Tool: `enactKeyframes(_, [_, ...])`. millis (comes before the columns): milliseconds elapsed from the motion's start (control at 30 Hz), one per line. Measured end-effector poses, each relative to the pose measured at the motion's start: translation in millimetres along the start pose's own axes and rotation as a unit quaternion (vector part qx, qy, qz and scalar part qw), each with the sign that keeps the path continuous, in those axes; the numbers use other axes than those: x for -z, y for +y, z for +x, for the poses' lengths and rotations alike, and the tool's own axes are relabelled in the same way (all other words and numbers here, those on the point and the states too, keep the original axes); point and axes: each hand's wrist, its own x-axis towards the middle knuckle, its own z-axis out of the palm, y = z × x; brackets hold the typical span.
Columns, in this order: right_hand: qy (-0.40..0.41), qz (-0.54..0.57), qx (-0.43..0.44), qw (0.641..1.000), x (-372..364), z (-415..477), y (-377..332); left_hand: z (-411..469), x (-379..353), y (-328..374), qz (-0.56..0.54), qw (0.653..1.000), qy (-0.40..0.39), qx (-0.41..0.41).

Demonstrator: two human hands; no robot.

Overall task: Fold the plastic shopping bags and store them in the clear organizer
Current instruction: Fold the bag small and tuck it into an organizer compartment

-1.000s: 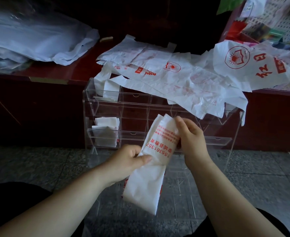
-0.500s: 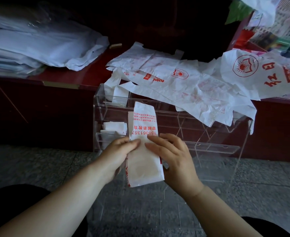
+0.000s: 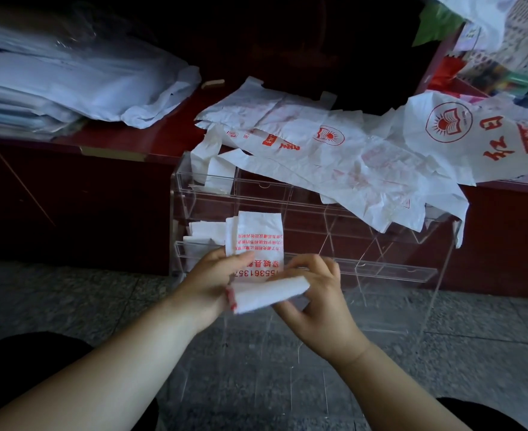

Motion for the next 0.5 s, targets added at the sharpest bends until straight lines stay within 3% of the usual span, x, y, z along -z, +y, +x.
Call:
enactKeyframes(200, [-0.006, 0.06, -0.2, 0.978, 5.9, 3.8, -5.8, 6.3, -7.2, -4.1, -0.016, 0.999, -0.032, -0.014])
enactKeyframes(267, [-0.012, 0.029, -0.209, 0.977, 6.6, 4.7, -4.6, 7.4, -4.8, -8.1, -0.026, 0.999, -0.039, -0.013])
enactKeyframes(400, [-0.062, -0.035, -0.205, 0.976, 5.6, 3.3, 1.3, -4.6, 0.8, -9.5, 0.084, 0.983, -0.14, -0.085])
enactKeyframes(500, [-0.086, -0.065, -0.201, 0.974, 3.8, 4.4, -0.7, -7.8, -1.1, -13.1, 0.15, 0.975, -0.071, -0.148])
